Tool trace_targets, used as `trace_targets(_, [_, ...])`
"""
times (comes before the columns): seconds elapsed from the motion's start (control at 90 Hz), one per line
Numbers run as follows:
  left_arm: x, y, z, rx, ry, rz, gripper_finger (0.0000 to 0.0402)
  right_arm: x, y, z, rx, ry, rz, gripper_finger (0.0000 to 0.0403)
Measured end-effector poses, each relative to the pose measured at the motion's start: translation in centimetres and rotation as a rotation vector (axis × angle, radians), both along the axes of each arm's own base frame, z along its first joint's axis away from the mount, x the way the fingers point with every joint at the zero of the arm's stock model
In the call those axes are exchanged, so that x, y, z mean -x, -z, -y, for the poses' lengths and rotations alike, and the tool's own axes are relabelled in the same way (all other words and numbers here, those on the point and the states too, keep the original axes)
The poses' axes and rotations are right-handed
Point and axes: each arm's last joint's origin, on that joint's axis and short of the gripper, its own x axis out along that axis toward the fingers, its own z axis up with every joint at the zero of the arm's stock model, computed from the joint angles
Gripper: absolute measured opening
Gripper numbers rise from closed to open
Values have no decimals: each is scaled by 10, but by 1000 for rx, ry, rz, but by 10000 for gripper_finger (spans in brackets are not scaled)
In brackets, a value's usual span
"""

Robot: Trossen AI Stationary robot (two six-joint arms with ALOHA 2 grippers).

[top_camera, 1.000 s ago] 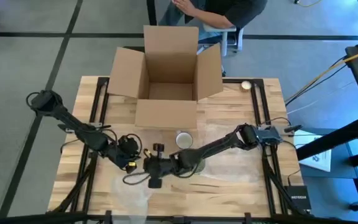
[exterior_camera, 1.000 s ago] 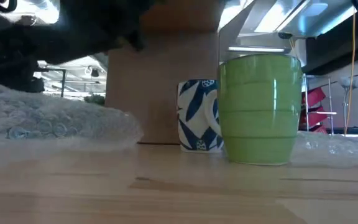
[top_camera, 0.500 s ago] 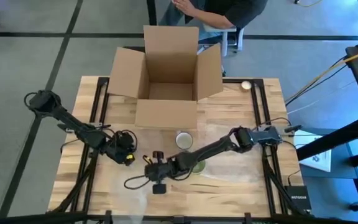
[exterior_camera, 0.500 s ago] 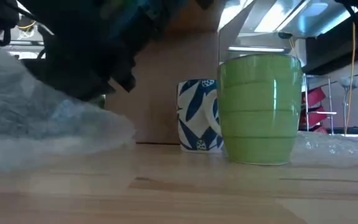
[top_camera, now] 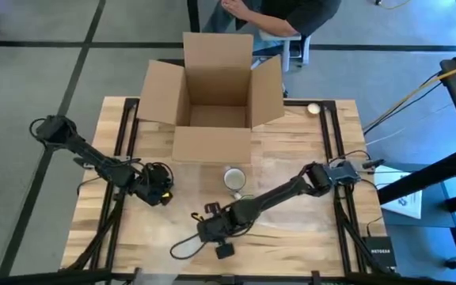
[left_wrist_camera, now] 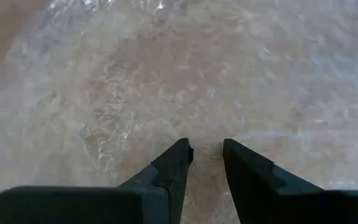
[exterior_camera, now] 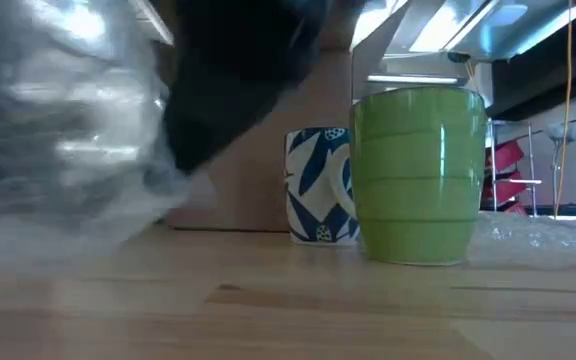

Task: Wrap mug
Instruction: Prepare the left transparent bubble wrap

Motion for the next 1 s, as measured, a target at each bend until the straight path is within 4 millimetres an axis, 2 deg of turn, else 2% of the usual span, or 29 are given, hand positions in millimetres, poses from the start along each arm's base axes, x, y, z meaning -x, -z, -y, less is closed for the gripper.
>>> trace_targets(0.222, [0, 0, 0, 2, -7, 3, 89, 29, -12, -17, 17, -84, -131, 12])
trace_targets(0.333, [-1, 0, 0, -2, 6, 4, 89, 34, -23, -18, 93, -53, -91, 12])
trace_targets(0.511, [-5, -5, 3, 2, 51, -8, 89, 20, -80, 7, 152, 28, 84, 12])
trace_targets(0.567, [-8, -9, 6, 30, 71, -7, 89, 13, -91, 15, 166, 55, 154, 12])
trace_targets(0.611, [-10, -14, 8, 67, 91, 1, 89, 4, -93, 21, 149, 78, 206, 12])
trace_targets(0.689, [-15, -24, 13, 120, 138, 15, 89, -13, -84, 29, 106, 107, 263, 12])
trace_targets(0.833, [-22, -46, 21, 159, 174, 116, 89, -33, -26, 40, 107, 171, 195, 12])
trace_targets(0.922, [-21, -51, 23, 166, 186, 134, 89, -37, 8, 38, 120, 205, 149, 12])
trace_targets(1.0, [-20, -54, 27, 188, 202, 148, 89, -37, 30, 37, 154, 236, 116, 12])
